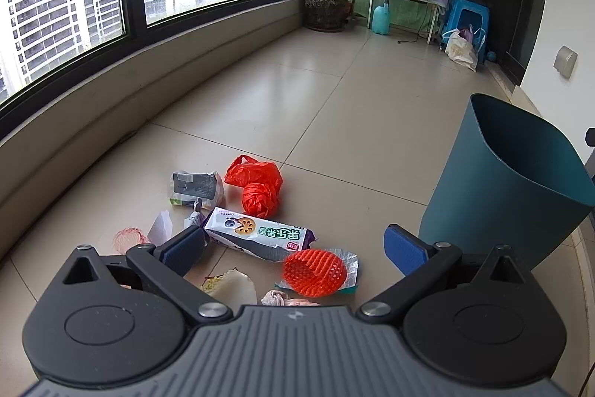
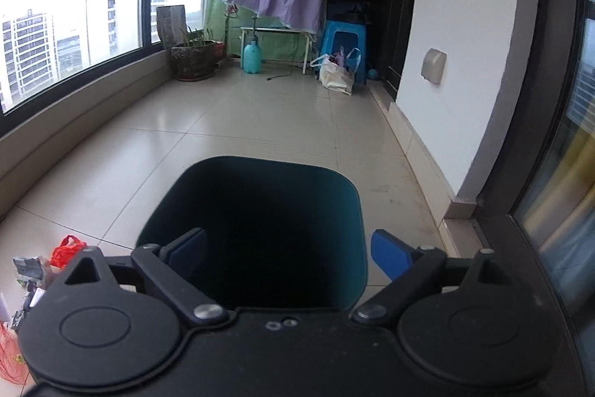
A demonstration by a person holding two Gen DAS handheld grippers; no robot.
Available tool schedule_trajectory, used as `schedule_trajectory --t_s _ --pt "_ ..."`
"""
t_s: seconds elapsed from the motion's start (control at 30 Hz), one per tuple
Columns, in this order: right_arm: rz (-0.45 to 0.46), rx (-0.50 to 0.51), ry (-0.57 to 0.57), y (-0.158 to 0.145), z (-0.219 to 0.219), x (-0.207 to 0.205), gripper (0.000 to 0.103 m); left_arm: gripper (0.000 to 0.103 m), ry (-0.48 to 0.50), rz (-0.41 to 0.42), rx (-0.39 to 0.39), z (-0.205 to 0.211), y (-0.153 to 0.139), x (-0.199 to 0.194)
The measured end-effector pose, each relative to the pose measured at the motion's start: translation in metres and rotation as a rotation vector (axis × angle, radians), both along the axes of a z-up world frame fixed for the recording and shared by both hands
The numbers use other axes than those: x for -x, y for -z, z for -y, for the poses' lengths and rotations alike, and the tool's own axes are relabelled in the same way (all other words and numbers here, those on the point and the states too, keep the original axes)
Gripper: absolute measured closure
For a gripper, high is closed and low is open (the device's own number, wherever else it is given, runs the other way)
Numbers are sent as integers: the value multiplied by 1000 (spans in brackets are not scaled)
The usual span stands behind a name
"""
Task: Collect trash
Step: 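Grasp the teal wastebasket rim with the right tool and lift it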
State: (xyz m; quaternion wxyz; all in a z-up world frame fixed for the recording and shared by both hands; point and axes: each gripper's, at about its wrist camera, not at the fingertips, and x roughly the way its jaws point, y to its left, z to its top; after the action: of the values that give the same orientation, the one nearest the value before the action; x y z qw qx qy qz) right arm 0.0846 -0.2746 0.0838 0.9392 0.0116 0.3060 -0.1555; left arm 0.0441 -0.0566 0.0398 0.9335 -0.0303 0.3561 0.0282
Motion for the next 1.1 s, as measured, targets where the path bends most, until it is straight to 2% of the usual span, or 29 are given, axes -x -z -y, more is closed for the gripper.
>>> schedule_trajectory --t_s 0.07,0.17,0.23,0.3,0.53,0.6,0.67,0.7,0.8,1.0,1.1 --pt "-40 -14 23 4 12 -9 15 0 -5 -8 -8 3 -1 0" --pt "-116 -43 34 16 26 -21 32 0 -13 -22 -17 6 0 1" --pt "-157 -50 40 23 30 -28 35 0 -21 -28 -24 9 0 2" --pt "-193 -57 51 29 35 -35 45 0 -32 -35 -30 11 0 2" --pt "-269 -94 47 37 51 -46 60 0 -89 -56 -20 18 -7 4" --pt "-295 -101 36 39 58 -52 70 0 -105 -61 -17 21 -10 5" --pt "-310 -101 21 39 61 -55 76 0 -119 -69 -20 24 -14 4" --pt "-320 -106 6 38 63 -58 84 0 -127 -71 -20 25 -16 4" --pt "-346 -104 -10 37 67 -62 97 0 -152 -74 -19 28 -23 5" --pt "-361 -90 -40 37 64 -62 99 0 -190 -77 -24 30 -38 8" --pt "-356 -79 -44 39 64 -61 99 0 -165 -99 -46 26 -43 2"
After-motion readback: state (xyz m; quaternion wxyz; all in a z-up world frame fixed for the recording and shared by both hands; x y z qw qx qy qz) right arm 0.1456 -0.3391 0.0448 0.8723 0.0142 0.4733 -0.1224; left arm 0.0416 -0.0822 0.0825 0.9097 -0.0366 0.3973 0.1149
